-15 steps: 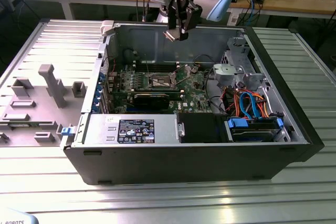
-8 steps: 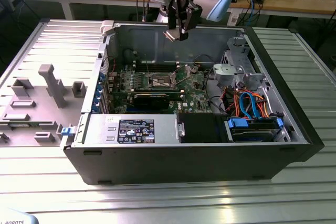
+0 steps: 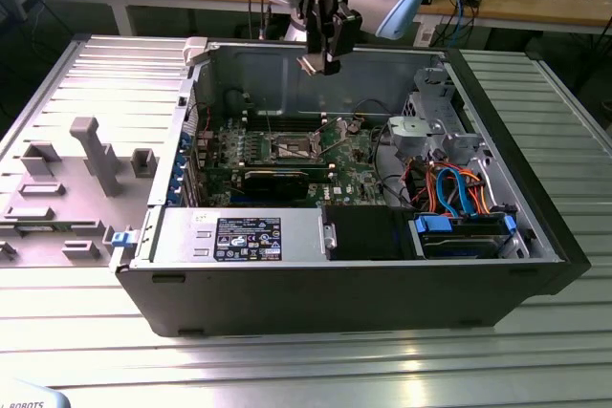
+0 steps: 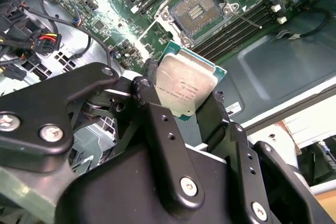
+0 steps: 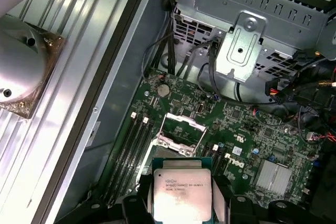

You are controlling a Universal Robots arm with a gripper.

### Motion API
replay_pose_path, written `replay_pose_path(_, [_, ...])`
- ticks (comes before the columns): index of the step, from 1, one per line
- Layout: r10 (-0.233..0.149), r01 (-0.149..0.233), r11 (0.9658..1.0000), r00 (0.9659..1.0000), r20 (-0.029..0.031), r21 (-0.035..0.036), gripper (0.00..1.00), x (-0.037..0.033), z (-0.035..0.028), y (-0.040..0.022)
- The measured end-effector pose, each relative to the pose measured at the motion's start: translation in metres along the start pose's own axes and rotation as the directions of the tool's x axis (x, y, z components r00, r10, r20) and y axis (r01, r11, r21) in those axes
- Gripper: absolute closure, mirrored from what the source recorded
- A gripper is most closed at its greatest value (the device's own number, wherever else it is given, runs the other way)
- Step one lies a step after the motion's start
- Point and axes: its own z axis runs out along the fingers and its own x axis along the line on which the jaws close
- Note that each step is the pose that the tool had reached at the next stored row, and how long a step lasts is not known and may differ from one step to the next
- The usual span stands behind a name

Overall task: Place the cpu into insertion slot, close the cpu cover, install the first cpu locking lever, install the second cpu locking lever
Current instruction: 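Place the cpu into insertion slot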

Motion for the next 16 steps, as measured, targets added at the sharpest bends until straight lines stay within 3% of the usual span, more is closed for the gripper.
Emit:
replay_pose_path(13, [0.045,-0.045,0.999,0.999,0.0037,-0.0008,0.46,0.0005,-0.0001,-0.0014])
replay_pose_path(16, [0.073,-0.073,0.9973,0.9973,0.0059,-0.0015,0.46,0.0006,0.0001,-0.0014])
